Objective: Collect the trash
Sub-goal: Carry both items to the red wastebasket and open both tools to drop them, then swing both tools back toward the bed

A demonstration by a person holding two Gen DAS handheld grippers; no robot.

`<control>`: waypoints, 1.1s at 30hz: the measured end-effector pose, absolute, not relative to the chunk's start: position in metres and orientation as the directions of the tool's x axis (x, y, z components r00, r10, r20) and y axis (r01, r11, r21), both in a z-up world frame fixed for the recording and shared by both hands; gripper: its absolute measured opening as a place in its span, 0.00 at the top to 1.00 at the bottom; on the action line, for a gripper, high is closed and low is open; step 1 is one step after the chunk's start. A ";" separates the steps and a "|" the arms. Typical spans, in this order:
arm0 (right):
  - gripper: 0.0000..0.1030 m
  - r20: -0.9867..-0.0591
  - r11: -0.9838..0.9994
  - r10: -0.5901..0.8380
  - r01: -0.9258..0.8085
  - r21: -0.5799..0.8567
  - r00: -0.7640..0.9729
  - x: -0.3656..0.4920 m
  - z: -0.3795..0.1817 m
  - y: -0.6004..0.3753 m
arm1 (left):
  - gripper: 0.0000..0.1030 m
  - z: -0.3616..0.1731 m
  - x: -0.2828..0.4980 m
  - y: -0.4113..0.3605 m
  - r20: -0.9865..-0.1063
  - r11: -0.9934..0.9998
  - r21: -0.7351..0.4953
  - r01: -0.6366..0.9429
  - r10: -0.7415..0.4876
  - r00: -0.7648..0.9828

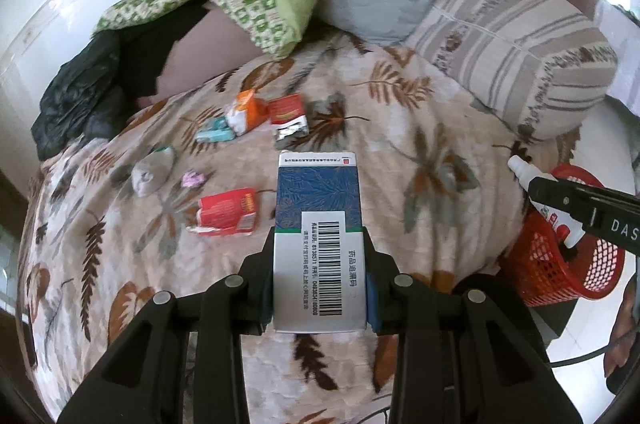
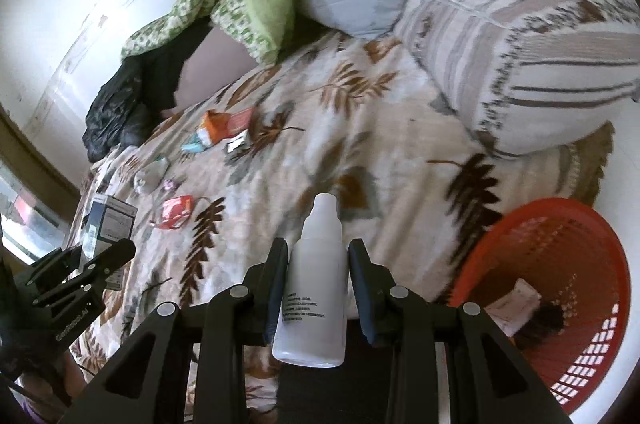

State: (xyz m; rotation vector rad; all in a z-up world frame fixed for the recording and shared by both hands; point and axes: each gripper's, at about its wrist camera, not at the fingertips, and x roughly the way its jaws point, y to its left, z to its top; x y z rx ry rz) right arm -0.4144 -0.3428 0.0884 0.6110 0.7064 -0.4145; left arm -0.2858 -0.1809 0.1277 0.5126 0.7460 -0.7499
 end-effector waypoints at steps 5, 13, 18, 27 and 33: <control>0.68 -0.708 0.709 -0.189 0.593 0.381 0.680 -0.443 0.085 -0.362 | 0.68 0.126 -0.302 -0.207 -0.770 0.576 0.145 0.804 -0.445 0.458; 0.68 -0.710 0.608 -0.294 0.698 0.378 0.640 -0.509 0.083 -0.400 | 0.68 0.124 -0.341 -0.263 -0.788 0.446 0.120 0.887 -0.501 0.358; 0.68 -0.717 0.523 -0.356 0.764 0.379 0.599 -0.555 0.078 -0.425 | 0.68 0.121 -0.379 -0.313 -0.803 0.316 0.086 0.945 -0.539 0.254; 0.63 -0.730 0.433 -0.373 0.803 0.409 0.573 -0.598 0.063 -0.446 | 0.50 0.104 -0.430 -0.378 -0.830 0.152 -0.025 0.988 -0.553 0.064; 0.34 -0.723 0.397 -0.391 0.813 0.426 0.570 -0.604 0.061 -0.452 | 0.27 0.103 -0.425 -0.376 -0.827 0.172 -0.048 0.984 -0.560 0.058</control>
